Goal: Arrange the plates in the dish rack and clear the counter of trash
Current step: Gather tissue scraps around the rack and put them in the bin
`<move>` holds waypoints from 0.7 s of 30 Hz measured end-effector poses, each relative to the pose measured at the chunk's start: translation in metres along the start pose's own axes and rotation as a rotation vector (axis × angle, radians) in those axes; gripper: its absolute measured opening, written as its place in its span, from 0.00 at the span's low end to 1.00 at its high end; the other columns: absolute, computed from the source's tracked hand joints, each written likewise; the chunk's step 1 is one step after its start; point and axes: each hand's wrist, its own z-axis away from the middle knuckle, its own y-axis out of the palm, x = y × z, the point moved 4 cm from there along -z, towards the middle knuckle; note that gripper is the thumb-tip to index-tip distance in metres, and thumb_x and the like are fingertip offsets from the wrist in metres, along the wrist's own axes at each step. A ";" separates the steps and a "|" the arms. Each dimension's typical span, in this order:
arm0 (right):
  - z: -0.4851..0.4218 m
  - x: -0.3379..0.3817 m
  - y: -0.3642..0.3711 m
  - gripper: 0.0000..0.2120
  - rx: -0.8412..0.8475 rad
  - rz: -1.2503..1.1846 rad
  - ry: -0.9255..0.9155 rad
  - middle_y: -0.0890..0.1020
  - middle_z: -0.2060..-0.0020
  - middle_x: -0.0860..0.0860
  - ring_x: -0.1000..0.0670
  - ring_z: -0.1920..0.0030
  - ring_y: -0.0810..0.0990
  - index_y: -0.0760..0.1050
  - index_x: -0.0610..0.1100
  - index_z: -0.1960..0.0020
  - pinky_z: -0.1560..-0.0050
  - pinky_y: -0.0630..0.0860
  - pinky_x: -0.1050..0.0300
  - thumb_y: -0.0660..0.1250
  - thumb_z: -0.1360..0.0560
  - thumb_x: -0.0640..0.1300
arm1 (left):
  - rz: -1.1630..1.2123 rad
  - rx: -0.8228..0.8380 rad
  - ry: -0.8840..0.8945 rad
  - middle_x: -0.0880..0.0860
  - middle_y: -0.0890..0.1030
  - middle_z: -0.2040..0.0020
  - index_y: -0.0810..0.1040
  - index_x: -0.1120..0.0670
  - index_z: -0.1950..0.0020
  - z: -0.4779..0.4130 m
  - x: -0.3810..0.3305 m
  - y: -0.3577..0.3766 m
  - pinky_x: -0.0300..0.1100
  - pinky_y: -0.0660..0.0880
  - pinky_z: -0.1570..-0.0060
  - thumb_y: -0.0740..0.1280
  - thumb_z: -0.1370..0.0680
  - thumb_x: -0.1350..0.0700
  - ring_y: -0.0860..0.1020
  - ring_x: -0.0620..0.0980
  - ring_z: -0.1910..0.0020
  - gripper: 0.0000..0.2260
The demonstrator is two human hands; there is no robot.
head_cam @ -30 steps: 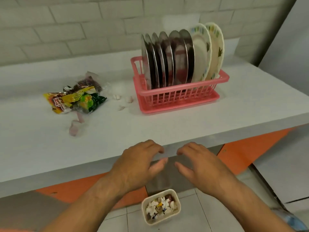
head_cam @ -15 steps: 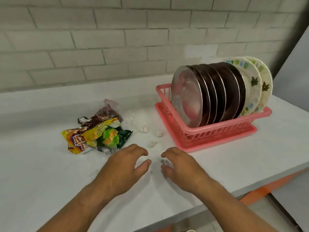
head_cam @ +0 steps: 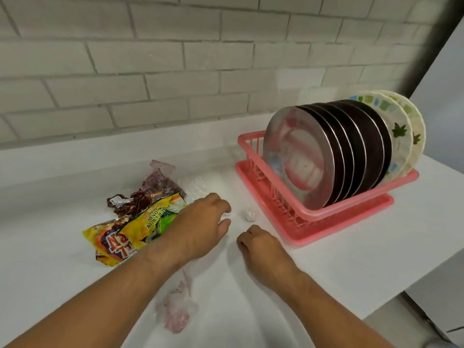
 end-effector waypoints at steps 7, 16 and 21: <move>0.036 -0.020 -0.037 0.15 -0.078 -0.251 0.137 0.76 0.42 0.50 0.50 0.42 0.75 0.75 0.45 0.36 0.40 0.69 0.62 0.57 0.19 0.40 | -0.174 0.240 -0.075 0.55 0.68 0.37 0.69 0.54 0.33 -0.071 0.017 0.048 0.50 0.74 0.47 0.58 0.20 0.54 0.75 0.60 0.43 0.15; -0.030 -0.025 -0.053 0.26 -0.114 -0.206 0.219 0.73 0.34 0.47 0.45 0.33 0.71 0.67 0.45 0.29 0.31 0.67 0.51 0.57 0.25 0.31 | -0.174 0.279 0.018 0.54 0.74 0.47 0.77 0.56 0.45 -0.057 0.011 0.047 0.46 0.74 0.50 0.59 0.22 0.60 0.76 0.56 0.48 0.10; -0.047 -0.012 -0.025 0.16 0.064 0.153 0.209 0.72 0.40 0.40 0.38 0.41 0.75 0.67 0.40 0.35 0.42 0.74 0.45 0.56 0.23 0.34 | -0.014 0.155 0.068 0.50 0.76 0.52 0.77 0.52 0.51 -0.028 0.008 0.012 0.48 0.73 0.48 0.55 0.20 0.55 0.75 0.52 0.50 0.11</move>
